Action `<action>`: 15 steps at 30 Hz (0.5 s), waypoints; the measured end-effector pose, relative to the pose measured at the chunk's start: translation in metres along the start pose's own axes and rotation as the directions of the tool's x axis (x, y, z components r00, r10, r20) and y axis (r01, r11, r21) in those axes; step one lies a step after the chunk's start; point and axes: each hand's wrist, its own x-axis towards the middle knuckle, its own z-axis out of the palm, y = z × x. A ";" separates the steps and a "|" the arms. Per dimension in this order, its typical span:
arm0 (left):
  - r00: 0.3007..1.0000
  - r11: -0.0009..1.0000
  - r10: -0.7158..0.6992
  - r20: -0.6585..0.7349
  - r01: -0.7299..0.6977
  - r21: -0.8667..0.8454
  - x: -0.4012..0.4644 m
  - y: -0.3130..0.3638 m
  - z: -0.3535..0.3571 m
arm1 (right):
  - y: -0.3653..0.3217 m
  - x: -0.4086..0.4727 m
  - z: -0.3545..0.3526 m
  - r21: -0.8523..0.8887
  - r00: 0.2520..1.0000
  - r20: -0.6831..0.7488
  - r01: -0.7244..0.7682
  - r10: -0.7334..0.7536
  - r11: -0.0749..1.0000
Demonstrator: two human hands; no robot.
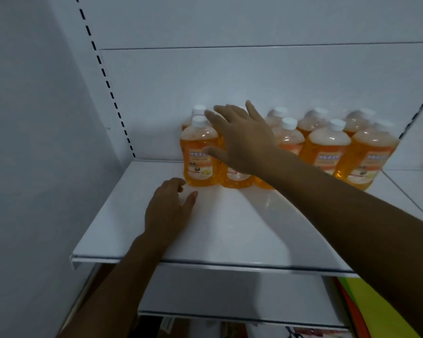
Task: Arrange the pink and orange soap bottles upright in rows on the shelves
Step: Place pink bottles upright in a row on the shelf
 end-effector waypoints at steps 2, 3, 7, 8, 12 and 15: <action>0.998 0.996 0.054 0.043 -0.057 0.066 -0.018 0.011 -0.001 | 0.010 -0.021 -0.011 0.014 0.999 -0.006 -0.033 0.033 0.999; 0.994 0.993 0.072 0.076 -0.079 0.089 -0.027 0.020 0.000 | 0.018 -0.034 -0.018 0.022 0.999 -0.004 -0.053 0.053 0.998; 0.968 0.977 0.167 0.185 -0.188 0.098 -0.066 0.085 0.021 | 0.063 -0.103 -0.056 0.039 0.991 -0.007 -0.131 0.131 0.991; 0.958 0.969 0.206 0.201 -0.228 0.094 -0.077 0.107 0.029 | 0.077 -0.126 -0.066 0.041 0.988 -0.007 -0.155 0.155 0.987; 0.894 0.916 0.343 0.288 -0.386 0.107 -0.113 0.198 0.067 | 0.140 -0.231 -0.099 0.022 0.957 0.028 -0.290 0.289 0.957; 0.838 0.873 0.432 0.332 -0.482 0.079 -0.138 0.264 0.097 | 0.184 -0.304 -0.120 -0.018 0.900 0.086 -0.428 0.428 0.903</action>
